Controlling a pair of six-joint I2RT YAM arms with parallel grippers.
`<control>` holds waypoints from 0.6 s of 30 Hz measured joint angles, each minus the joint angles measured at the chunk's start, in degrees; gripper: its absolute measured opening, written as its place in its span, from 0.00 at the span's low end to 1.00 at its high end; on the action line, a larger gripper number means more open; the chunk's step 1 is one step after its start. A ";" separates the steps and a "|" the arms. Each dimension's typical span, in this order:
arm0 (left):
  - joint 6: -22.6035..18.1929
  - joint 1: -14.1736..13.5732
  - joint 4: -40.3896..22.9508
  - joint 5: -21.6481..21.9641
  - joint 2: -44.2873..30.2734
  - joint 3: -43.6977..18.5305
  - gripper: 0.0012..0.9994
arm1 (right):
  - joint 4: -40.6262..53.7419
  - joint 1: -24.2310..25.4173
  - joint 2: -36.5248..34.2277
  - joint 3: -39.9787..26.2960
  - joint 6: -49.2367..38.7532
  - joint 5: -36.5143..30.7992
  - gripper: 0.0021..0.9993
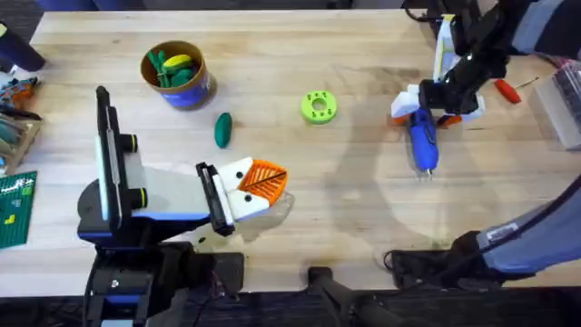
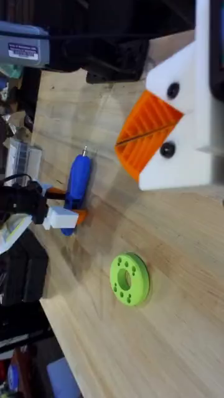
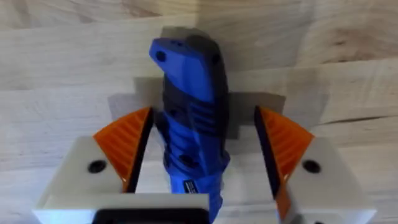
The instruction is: Pick up the gripper from the table and insert it into the empty holder that is missing its gripper. Then pick up a screw, insert it into the mounting hole, and use the screwdriver to tighten it. Finally, clean up the table by picking up the vegetable and placing it into the bucket.
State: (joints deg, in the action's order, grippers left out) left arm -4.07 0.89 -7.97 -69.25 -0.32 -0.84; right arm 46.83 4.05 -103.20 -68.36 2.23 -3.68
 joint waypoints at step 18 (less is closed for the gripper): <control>0.01 0.00 0.00 0.00 0.00 0.00 0.02 | -2.20 0.35 0.27 0.84 0.59 -1.01 0.03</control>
State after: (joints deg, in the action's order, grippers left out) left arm -4.06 0.89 -7.97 -69.25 -0.31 -0.84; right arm 44.62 4.40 -102.94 -67.53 2.82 -4.69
